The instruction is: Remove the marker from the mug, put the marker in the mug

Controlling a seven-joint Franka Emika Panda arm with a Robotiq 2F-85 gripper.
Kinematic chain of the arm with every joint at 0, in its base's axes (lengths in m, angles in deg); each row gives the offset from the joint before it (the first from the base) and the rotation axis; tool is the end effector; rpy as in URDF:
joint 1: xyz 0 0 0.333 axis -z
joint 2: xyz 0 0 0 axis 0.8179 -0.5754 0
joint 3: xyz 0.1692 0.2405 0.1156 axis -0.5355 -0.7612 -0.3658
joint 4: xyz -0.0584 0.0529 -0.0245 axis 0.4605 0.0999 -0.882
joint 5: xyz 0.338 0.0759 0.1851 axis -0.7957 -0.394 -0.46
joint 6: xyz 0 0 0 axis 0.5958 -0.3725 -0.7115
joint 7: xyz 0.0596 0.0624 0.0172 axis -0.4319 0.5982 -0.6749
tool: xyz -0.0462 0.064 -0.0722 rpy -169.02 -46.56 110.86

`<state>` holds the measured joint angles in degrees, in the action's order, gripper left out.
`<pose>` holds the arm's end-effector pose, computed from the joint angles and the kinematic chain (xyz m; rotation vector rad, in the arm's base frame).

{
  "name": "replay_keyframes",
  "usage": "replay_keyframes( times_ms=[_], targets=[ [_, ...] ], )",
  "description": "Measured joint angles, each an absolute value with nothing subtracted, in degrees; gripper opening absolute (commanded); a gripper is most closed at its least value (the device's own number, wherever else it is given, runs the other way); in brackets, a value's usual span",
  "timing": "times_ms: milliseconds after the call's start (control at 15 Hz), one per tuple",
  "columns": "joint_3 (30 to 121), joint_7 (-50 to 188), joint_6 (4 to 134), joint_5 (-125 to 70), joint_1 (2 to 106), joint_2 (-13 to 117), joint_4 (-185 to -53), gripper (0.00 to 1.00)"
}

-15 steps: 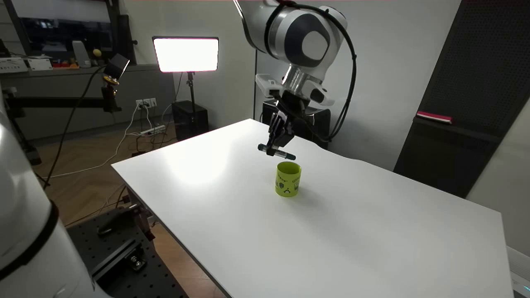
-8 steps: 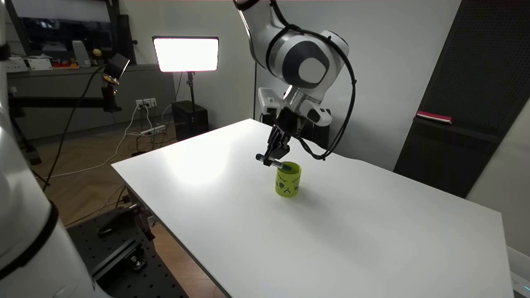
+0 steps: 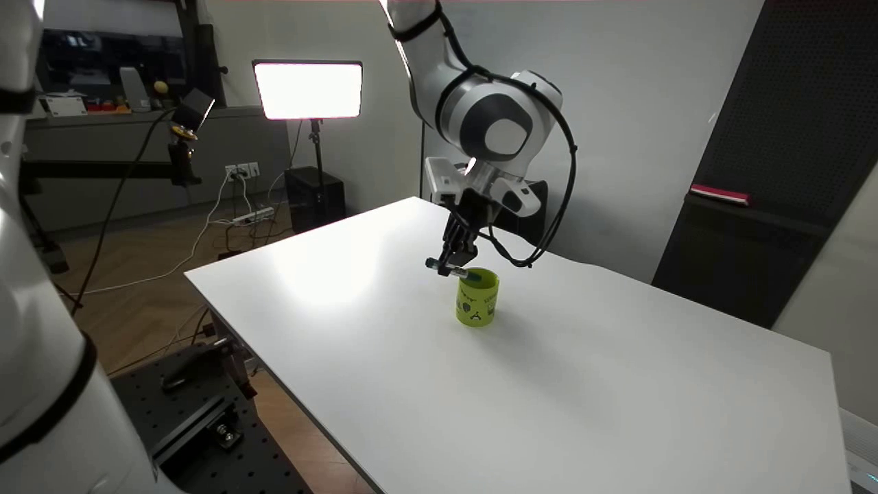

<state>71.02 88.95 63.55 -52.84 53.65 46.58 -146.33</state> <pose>0.5605 0.0264 0.2224 -2.7221 0.9718 0.4083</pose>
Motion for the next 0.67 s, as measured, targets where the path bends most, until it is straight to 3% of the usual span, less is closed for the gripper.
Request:
replay_keyframes(
  times_ms=[667],
  targets=[
    [70.28, 87.76, 63.0, -55.76, 54.05, 39.23, -137.96, 0.05]
  ],
)
